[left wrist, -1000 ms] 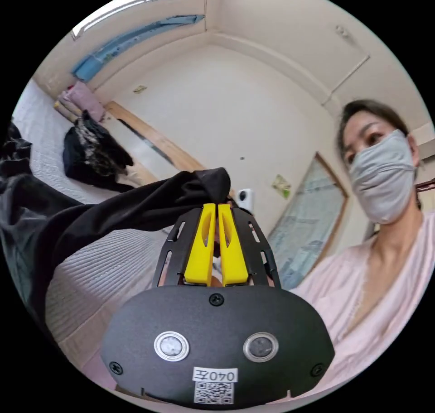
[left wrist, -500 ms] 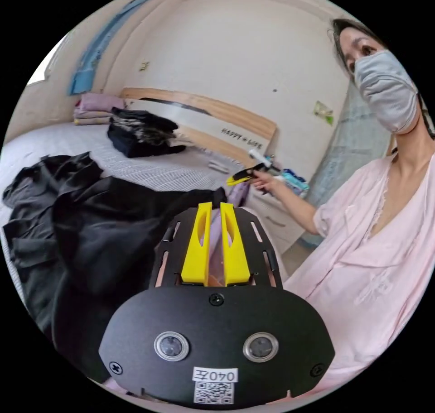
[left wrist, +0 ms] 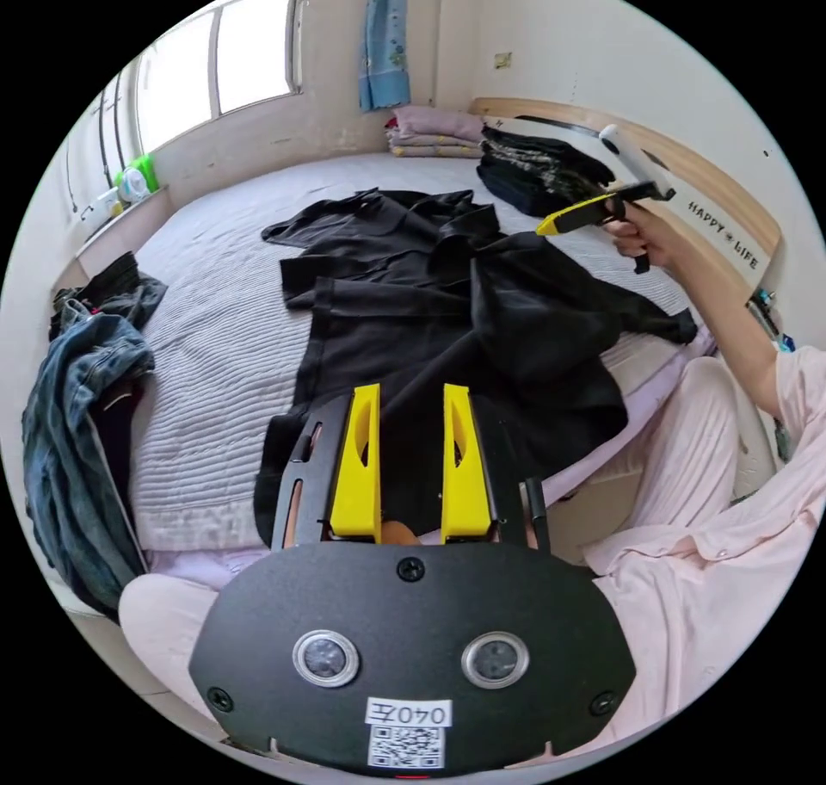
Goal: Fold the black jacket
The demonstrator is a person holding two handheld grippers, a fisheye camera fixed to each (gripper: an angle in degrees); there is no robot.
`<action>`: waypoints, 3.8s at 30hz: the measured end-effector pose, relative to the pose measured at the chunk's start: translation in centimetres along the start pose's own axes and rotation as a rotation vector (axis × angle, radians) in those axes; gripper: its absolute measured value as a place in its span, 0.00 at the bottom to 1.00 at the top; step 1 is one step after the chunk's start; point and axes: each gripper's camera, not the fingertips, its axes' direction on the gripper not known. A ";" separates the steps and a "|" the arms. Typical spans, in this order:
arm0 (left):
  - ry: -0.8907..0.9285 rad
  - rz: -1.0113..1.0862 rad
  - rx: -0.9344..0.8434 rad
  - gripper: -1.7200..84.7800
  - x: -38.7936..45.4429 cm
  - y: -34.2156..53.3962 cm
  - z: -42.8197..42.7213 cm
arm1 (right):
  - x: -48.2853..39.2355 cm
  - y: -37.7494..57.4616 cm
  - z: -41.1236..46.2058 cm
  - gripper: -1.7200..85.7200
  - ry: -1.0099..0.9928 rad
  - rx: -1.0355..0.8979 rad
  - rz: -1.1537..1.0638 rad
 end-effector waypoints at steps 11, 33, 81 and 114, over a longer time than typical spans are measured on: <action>0.007 -0.147 -0.046 0.11 -6.1 -4.5 2.9 | 14.1 11.0 -7.0 0.01 0.137 0.033 0.662; -0.451 -0.139 -0.220 0.02 -5.6 -6.0 4.9 | 12.6 16.6 -3.9 0.03 -0.136 0.008 0.757; 0.047 0.883 -0.489 0.02 -3.6 -5.7 3.2 | 1.8 14.2 -13.3 0.01 0.017 0.012 0.219; -0.340 0.496 -0.169 0.11 -8.7 -18.5 -0.9 | 18.5 17.5 -13.8 0.17 -0.042 0.087 0.555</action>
